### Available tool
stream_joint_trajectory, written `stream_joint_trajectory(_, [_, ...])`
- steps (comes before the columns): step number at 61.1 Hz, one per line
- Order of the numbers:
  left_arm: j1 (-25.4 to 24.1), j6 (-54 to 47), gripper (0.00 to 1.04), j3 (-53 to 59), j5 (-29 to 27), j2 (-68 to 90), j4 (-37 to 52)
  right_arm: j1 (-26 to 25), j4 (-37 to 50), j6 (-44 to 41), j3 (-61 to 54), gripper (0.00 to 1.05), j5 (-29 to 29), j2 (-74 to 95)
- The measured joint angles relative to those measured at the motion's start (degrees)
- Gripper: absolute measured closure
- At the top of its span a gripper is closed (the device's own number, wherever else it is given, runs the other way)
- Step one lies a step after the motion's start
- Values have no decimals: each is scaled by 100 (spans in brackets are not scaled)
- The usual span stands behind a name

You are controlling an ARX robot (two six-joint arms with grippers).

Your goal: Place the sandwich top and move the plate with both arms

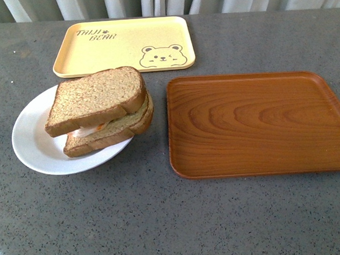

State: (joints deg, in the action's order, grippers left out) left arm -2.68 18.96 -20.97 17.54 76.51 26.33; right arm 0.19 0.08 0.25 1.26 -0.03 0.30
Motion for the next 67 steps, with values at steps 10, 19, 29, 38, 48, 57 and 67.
stream_joint_trajectory(10, [-306,361,9,-529,98,1561,531,0,0,0,0,9,2,0])
stream_joint_trajectory(19, [-459,599,9,-785,85,2441,772,0,0,0,0,9,0,0])
stream_joint_trajectory(29, [-551,719,9,-1001,15,3209,975,0,0,0,0,9,2,0])
stream_joint_trajectory(38, [-570,798,9,-1060,-107,3506,1021,0,0,0,0,9,0,0])
stream_joint_trajectory(48, [-540,909,9,-1104,-131,3580,1049,0,0,0,0,9,0,-2])
stream_joint_trajectory(57, [-503,1029,9,-1158,-122,3609,1005,0,0,0,0,9,0,0])
stream_joint_trajectory(67, [-485,1132,9,-1215,-57,3611,903,0,0,0,0,9,0,0])
